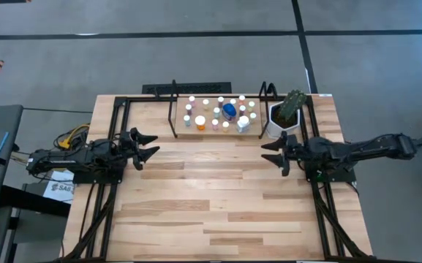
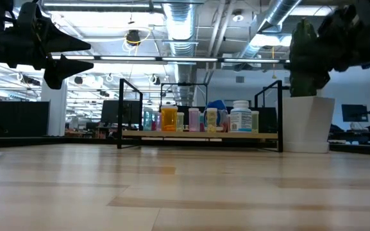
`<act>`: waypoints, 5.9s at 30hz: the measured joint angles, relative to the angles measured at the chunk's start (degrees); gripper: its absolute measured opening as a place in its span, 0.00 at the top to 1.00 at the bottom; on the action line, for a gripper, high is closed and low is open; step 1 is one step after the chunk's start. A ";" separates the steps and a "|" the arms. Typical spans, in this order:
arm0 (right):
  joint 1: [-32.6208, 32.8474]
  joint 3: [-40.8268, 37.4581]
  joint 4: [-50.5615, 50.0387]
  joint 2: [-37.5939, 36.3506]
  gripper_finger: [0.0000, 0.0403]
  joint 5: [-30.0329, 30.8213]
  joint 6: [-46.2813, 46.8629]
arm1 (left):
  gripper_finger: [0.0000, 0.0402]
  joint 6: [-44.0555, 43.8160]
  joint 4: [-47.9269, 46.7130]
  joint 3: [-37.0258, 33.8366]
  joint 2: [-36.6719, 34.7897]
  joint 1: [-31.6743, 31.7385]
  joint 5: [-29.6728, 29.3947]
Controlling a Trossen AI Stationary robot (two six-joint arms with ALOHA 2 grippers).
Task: Pick and place medicine bottles onto shelf by color
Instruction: Return to Home position
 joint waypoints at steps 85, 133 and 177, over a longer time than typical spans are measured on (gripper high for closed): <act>-17.64 0.20 -31.50 -24.48 0.44 -0.04 -0.04 | 0.35 0.00 -0.02 -0.01 -0.04 12.13 0.17; -17.64 0.07 -31.50 -24.48 0.44 -0.04 0.02 | 0.35 0.00 -0.02 -0.02 -0.04 12.13 0.17; -17.63 0.00 -31.28 -24.47 0.44 -0.04 0.01 | 0.35 0.00 -0.04 -0.02 -0.02 12.11 0.15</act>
